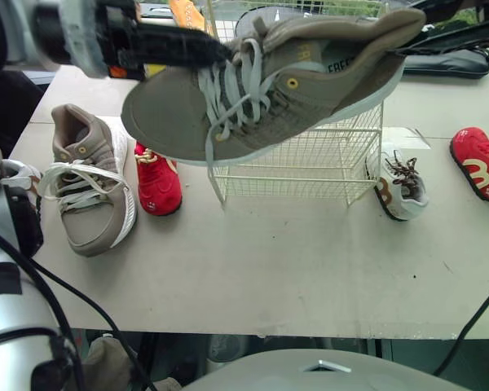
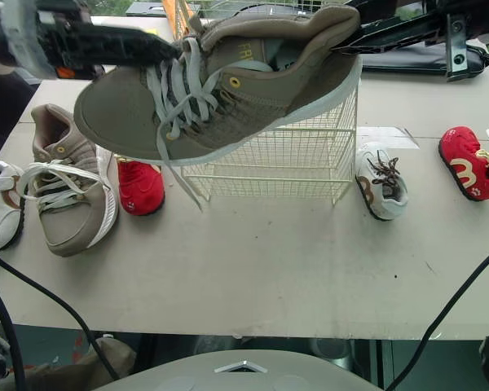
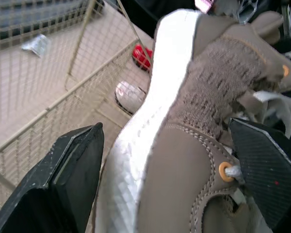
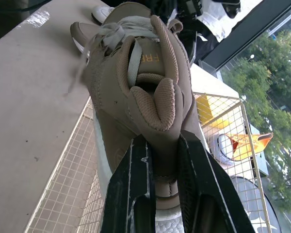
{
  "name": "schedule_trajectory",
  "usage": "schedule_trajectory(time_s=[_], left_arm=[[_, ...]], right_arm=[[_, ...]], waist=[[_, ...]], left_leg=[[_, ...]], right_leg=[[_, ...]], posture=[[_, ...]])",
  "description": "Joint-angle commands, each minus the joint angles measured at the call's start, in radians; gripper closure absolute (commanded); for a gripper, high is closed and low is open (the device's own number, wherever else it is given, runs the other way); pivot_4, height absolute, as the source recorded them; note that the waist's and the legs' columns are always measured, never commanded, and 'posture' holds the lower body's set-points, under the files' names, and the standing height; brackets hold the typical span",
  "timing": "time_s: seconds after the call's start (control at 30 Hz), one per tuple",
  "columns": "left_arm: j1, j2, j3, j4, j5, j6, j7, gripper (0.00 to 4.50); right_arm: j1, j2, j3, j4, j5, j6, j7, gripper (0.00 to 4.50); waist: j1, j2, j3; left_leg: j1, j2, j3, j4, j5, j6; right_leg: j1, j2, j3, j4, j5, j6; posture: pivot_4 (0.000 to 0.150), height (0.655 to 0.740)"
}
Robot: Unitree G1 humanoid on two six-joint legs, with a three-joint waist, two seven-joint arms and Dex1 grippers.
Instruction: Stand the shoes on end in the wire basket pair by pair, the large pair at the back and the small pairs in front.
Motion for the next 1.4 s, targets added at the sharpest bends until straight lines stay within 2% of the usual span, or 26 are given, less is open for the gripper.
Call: schedule_trajectory(time_s=[0.03, 0.1, 0.13, 0.2, 0.33, 0.4, 0.43, 0.47, 0.53, 0.6, 0.63, 0.67, 0.7, 0.73, 0.77, 0.8, 0.87, 0.93, 1.0, 1.07, 1.13, 1.23, 1.4], left_arm=[[0.017, 0.042, -0.071, -0.120, 0.064, -0.032, -0.149, 0.00], [0.036, 0.037, -0.092, -0.147, 0.097, -0.055, -0.183, 0.00], [0.047, 0.022, -0.094, -0.157, 0.109, -0.063, -0.187, 0.27], [0.059, -0.002, -0.085, -0.162, 0.120, -0.068, -0.197, 0.85], [0.071, -0.025, -0.035, -0.176, 0.102, -0.033, -0.210, 2.58], [0.083, -0.035, -0.007, -0.185, 0.087, -0.016, -0.199, 3.08], [0.093, -0.049, 0.024, -0.187, 0.073, -0.001, -0.180, 3.52], [0.100, -0.060, 0.047, -0.189, 0.065, 0.012, -0.167, 3.66], [0.130, -0.103, 0.143, -0.189, 0.041, 0.056, -0.091, 4.03], [0.154, -0.139, 0.223, -0.194, 0.029, 0.094, -0.018, 4.11], [0.167, -0.157, 0.264, -0.200, 0.023, 0.106, 0.021, 4.12], [0.176, -0.172, 0.295, -0.205, 0.017, 0.116, 0.051, 4.12], [0.185, -0.188, 0.329, -0.209, 0.013, 0.125, 0.085, 4.12], [0.194, -0.214, 0.383, -0.213, 0.009, 0.126, 0.140, 4.12], [0.200, -0.234, 0.422, -0.217, 0.005, 0.129, 0.181, 4.12], [0.199, -0.275, 0.488, -0.217, 0.012, 0.104, 0.262, 4.12], [0.193, -0.355, 0.595, -0.238, 0.019, 0.052, 0.406, 4.13], [0.209, -0.407, 0.630, -0.302, 0.043, -0.007, 0.503, 4.20], [0.256, -0.440, 0.602, -0.390, 0.094, -0.107, 0.554, 4.22], [0.312, -0.457, 0.540, -0.466, 0.163, -0.228, 0.570, 4.22], [0.348, -0.481, 0.489, -0.497, 0.229, -0.336, 0.593, 4.22], [0.382, -0.495, 0.428, -0.520, 0.294, -0.446, 0.592, 4.22], [0.407, -0.525, 0.357, -0.537, 0.358, -0.577, 0.587, 4.22]], right_arm=[[-0.068, -0.002, -0.025, -0.017, 0.026, -0.031, 0.042, 4.49], [-0.073, -0.004, -0.017, -0.019, 0.035, -0.037, 0.042, 4.49], [-0.074, -0.006, -0.012, -0.023, 0.045, -0.041, 0.042, 4.50], [-0.074, -0.007, -0.007, -0.034, 0.060, -0.042, 0.042, 4.50], [-0.067, -0.013, -0.002, -0.054, 0.089, -0.014, 0.042, 4.50], [-0.064, -0.010, -0.002, -0.055, 0.085, -0.003, 0.042, 4.50], [-0.069, 0.007, -0.006, -0.042, 0.074, 0.005, 0.023, 4.50], [-0.074, 0.019, -0.009, -0.033, 0.065, 0.012, 0.009, 4.50], [-0.034, 0.011, -0.010, -0.048, 0.053, 0.022, 0.009, 3.53], [-0.003, 0.008, -0.026, -0.054, 0.030, 0.014, -0.017, 2.68], [0.009, 0.000, -0.038, -0.048, 0.013, 0.015, -0.035, 2.10], [0.017, -0.006, -0.046, -0.045, 0.001, 0.015, -0.046, 1.75], [0.026, -0.011, -0.054, -0.037, -0.021, 0.008, -0.072, 1.15], [0.056, -0.044, -0.076, -0.041, -0.018, 0.056, -0.093, 0.92], [0.078, -0.067, -0.092, -0.046, -0.014, 0.093, -0.106, 0.38], [0.126, -0.090, -0.129, -0.070, -0.008, 0.161, -0.170, 0.13], [0.216, -0.095, -0.212, -0.140, 0.034, 0.332, -0.326, 0.09], [0.292, -0.058, -0.294, -0.237, 0.106, 0.481, -0.468, 0.09], [0.331, 0.055, -0.384, -0.333, 0.205, 0.654, -0.671, 0.09], [0.350, 0.209, -0.460, -0.427, 0.299, 0.805, -0.883, 0.09], [0.359, 0.332, -0.478, -0.507, 0.347, 0.876, -1.026, 0.09], [0.304, 0.493, -0.533, -0.516, 0.426, 0.962, -1.225, 0.09], [0.253, 0.614, -0.534, -0.485, 0.473, 1.014, -1.400, 0.09]], waist=[[-0.002, 0.001, 0.000], [-0.001, 0.001, 0.001], [0.001, 0.001, 0.001], [0.003, 0.001, 0.001], [0.006, 0.001, 0.001], [0.005, 0.001, 0.001], [0.005, 0.001, 0.001], [0.005, 0.001, 0.001], [0.004, 0.001, 0.001], [0.006, 0.001, 0.001], [0.006, 0.001, 0.001], [0.005, 0.000, 0.001], [0.005, 0.000, 0.001], [0.005, 0.000, 0.001], [0.006, 0.000, 0.001], [0.007, 0.000, 0.001], [0.018, 0.000, 0.000], [0.018, -0.001, 0.000], [0.006, -0.001, 0.000], [0.003, -0.001, -0.001], [0.006, -0.001, -0.001], [0.007, -0.001, -0.001], [0.007, -0.001, -0.002]], left_leg=[[0.000, 0.000, 0.000, 0.000, 0.000, 0.000], [0.000, 0.000, 0.001, -0.001, 0.000, 0.000], [0.000, 0.000, 0.000, -0.001, 0.000, 0.000], [0.000, 0.000, 0.001, 0.000, 0.000, 0.000], [-0.001, 0.000, 0.000, 0.002, 0.000, 0.000], [-0.001, 0.000, 0.000, 0.002, 0.000, 0.000], [-0.001, 0.000, 0.000, 0.002, 0.000, 0.000], [-0.001, 0.000, 0.000, 0.002, 0.000, 0.000], [-0.001, 0.000, 0.000, 0.002, 0.000, 0.000], [0.000, 0.000, 0.000, 0.002, 0.000, 0.000], [-0.001, 0.000, -0.001, 0.002, 0.000, 0.000], [-0.001, 0.001, -0.001, 0.002, 0.000, 0.000], [-0.001, 0.000, 0.000, 0.003, 0.000, 0.000], [-0.001, 0.000, 0.000, 0.003, 0.000, 0.000], [-0.001, 0.000, 0.000, 0.003, 0.000, 0.000], [-0.001, 0.000, 0.000, 0.002, 0.000, 0.000], [-0.001, 0.002, -0.002, 0.003, 0.000, 0.000], [-0.002, 0.002, -0.001, 0.003, 0.000, 0.000], [-0.002, 0.002, 0.000, 0.004, 0.000, 0.000], [0.001, 0.001, 0.002, 0.003, 0.000, 0.000], [0.003, 0.002, 0.001, 0.002, 0.002, -0.004], [0.001, -0.001, 0.001, 0.004, 0.004, -0.005], [0.000, -0.007, -0.001, 0.003, 0.004, -0.004]], right_leg=[[0.000, 0.000, 0.000, 0.000, 0.000, 0.000], [-0.001, 0.000, 0.002, 0.000, 0.000, 0.000], [-0.001, 0.000, 0.001, 0.000, 0.000, 0.000], [-0.001, 0.000, 0.002, 0.000, 0.000, 0.000], [-0.001, -0.001, 0.002, 0.001, 0.000, 0.000], [-0.001, -0.001, 0.002, 0.001, 0.000, 0.000], [-0.001, -0.001, 0.002, 0.001, 0.000, 0.000], [-0.001, -0.001, 0.001, 0.001, 0.000, 0.000], [-0.001, -0.001, 0.001, 0.002, 0.000, 0.000], [-0.001, -0.001, 0.001, 0.002, 0.000, 0.000], [-0.001, -0.001, 0.001, 0.002, 0.000, 0.000], [-0.001, -0.001, 0.001, 0.002, 0.000, 0.000], [-0.001, -0.001, 0.001, 0.002, 0.000, 0.000], [-0.001, -0.002, 0.001, 0.002, 0.000, 0.000], [-0.001, -0.002, 0.001, 0.002, 0.000, 0.000], [-0.001, -0.002, 0.001, 0.002, 0.000, 0.000], [-0.001, -0.004, -0.001, 0.003, 0.000, 0.000], [0.000, -0.005, 0.000, 0.002, 0.000, 0.000], [-0.001, -0.005, 0.001, 0.003, 0.001, 0.000], [-0.001, -0.007, 0.003, 0.014, 0.001, 0.000], [-0.001, -0.007, 0.002, 0.015, 0.001, 0.000], [-0.005, -0.007, 0.003, 0.016, 0.001, 0.000], [-0.006, -0.009, 0.003, 0.016, 0.001, 0.000]], posture=[[0.150, 0.7400], [0.150, 0.7400], [0.150, 0.7400], [0.150, 0.7400], [0.150, 0.7400], [0.150, 0.7400], [0.150, 0.7400], [0.150, 0.7400], [0.150, 0.7400], [0.150, 0.7400], [0.150, 0.7400], [0.150, 0.7400], [0.150, 0.7400], [0.150, 0.7400], [0.150, 0.7400], [0.150, 0.7400], [0.150, 0.7400], [0.150, 0.7400], [0.150, 0.7400], [0.150, 0.7400], [0.150, 0.7400], [0.150, 0.7400], [0.150, 0.7400]])
